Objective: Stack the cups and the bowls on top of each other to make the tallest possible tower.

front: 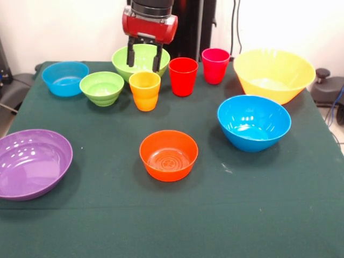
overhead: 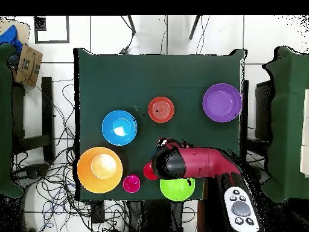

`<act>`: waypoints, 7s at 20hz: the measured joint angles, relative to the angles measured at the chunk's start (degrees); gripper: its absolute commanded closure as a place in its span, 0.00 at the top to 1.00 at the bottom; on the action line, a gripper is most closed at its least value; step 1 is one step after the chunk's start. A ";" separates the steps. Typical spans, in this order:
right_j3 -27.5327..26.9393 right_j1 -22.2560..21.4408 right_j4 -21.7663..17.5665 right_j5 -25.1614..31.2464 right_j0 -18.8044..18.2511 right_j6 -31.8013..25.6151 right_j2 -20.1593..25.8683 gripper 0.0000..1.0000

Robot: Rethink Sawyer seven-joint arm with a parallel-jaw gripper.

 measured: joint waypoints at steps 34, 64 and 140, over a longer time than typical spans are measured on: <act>1.25 2.51 0.01 -2.25 1.56 0.00 0.20 1.00; 1.25 5.11 0.02 -11.87 4.71 0.00 -1.82 1.00; 7.05 10.49 -0.71 -15.46 -2.04 0.00 -2.86 1.00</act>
